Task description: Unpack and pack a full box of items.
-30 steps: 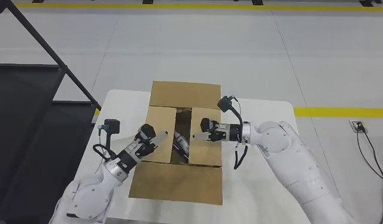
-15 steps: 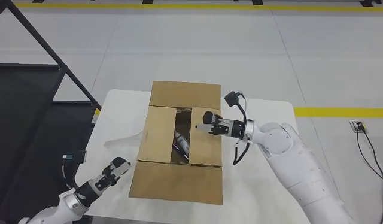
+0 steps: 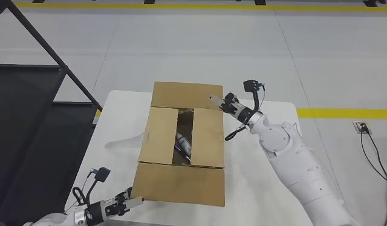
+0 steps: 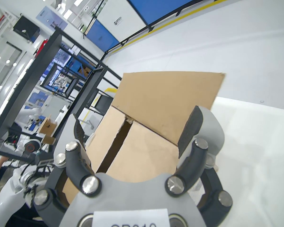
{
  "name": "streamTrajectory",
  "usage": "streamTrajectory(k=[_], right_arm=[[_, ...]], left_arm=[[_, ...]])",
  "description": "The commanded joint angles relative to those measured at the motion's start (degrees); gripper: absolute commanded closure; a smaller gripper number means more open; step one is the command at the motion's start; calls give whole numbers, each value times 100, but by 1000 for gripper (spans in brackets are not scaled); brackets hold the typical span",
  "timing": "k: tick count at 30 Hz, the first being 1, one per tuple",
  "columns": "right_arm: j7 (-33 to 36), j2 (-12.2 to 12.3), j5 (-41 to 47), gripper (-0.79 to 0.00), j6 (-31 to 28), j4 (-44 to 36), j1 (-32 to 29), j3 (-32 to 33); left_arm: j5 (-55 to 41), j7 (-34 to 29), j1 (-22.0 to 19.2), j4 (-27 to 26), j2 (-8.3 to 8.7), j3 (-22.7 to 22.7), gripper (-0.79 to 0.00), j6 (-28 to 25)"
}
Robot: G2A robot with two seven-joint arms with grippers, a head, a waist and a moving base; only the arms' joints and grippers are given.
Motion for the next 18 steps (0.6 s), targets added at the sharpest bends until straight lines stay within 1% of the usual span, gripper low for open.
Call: streamTrajectory(k=[1, 5, 6, 8, 12, 16, 18], right_arm=[[-31, -30, -34, -785, 138, 176, 84, -40], [-11, -143, 34, -785, 361, 718, 344, -195], [-6, -196, 59, -785, 432, 971, 480, -264], [52, -273, 190, -785, 346, 1287, 639, -349], [301, -448, 611, -785, -164, 2020, 975, -484], [944, -587, 1321, -785, -916, 2686, 1257, -459], [1162, -636, 1610, -785, -1200, 3001, 1387, -413]], left_arm=[[-55, -38, -34, 3, 12, 78, -785, -30], [-368, -13, -119, 49, 31, 172, -785, -65], [-451, -10, -149, 74, 40, 187, -785, -41], [-438, 19, -203, 92, 53, 203, -785, 5], [-454, 172, -276, 30, 66, 302, -785, 12], [-439, 318, -333, -34, 85, 331, -785, -60], [-431, 473, -403, -31, 85, 399, -785, -9]])
